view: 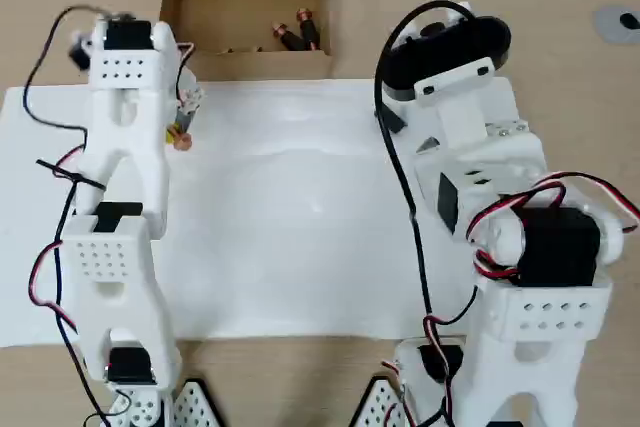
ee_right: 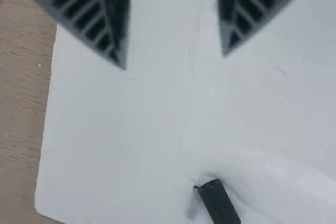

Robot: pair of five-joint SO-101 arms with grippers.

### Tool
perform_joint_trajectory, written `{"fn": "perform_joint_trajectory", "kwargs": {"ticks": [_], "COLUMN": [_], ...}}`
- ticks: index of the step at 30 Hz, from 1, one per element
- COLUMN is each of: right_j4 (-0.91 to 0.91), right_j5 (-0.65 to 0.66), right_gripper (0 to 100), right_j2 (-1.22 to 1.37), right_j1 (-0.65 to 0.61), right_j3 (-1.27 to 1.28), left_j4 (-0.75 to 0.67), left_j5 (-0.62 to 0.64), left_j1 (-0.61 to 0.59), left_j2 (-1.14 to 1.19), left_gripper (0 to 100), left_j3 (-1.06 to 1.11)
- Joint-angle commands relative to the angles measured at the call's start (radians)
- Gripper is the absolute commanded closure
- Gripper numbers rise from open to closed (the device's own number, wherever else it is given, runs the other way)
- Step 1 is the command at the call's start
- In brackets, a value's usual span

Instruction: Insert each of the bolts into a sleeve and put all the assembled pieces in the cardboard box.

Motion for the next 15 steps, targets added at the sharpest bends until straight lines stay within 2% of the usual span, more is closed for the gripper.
{"fn": "perform_joint_trajectory", "kwargs": {"ticks": [1,7,15], "right_j4": [-0.021,-0.020,-0.021], "right_j5": [0.000,0.000,0.000], "right_gripper": [85.0,85.0,85.0], "right_j2": [-0.019,-0.019,-0.019], "right_j1": [0.018,0.018,0.018], "right_j3": [-0.002,-0.002,-0.001], "left_j4": [0.020,0.018,0.017], "left_j5": [-0.255,-0.848,-1.335], "left_j1": [-0.008,0.058,0.063], "left_j2": [-0.071,-0.183,-0.443], "left_gripper": [100,100,99], "left_j3": [-0.048,0.094,0.348]}}
